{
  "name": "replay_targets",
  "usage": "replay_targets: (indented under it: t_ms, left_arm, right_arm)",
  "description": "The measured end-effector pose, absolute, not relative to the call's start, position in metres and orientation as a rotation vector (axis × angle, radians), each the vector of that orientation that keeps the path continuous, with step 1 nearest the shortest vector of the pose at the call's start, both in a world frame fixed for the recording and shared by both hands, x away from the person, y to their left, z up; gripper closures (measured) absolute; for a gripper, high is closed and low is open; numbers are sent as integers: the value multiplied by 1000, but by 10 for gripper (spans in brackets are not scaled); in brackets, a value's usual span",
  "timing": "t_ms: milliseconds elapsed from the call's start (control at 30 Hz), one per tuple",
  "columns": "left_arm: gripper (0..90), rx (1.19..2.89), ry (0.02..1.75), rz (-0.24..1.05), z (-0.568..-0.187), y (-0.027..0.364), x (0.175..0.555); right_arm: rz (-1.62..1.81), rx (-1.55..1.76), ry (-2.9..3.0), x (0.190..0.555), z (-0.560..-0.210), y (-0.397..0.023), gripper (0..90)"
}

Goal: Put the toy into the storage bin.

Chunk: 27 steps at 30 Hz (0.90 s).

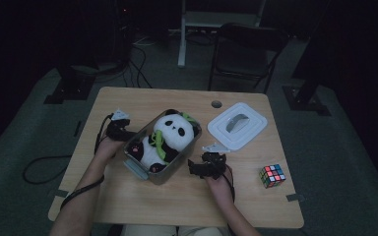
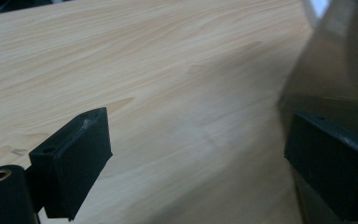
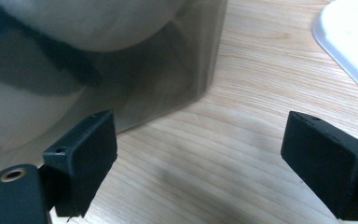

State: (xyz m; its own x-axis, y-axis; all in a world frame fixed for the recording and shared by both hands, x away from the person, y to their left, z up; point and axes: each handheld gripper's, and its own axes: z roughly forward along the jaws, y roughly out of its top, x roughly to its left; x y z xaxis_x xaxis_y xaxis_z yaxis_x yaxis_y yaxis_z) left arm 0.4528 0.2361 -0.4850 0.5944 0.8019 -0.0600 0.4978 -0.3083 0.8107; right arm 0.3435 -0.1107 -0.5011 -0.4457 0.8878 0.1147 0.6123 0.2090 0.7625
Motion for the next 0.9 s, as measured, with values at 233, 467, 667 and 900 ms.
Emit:
replay_targets:
  t_ms: [233,467,667,900]
  left_arm:
    - [80,1978,988,399,-488,222,426]
    - [81,1973,951,404,-486,206,403]
    - [80,1986,958,397,-485,193,395]
    - [80,2018,943,352,-488,178,384]
  right_arm:
    - [1092,1399,2144,343,-502,-122,104]
    - [1085,1423,2130,341,-503,-139,104]
    - [1088,1442,2117,341,-502,-150,104]
    - [1114,1453,2120,344,-497,-174,105]
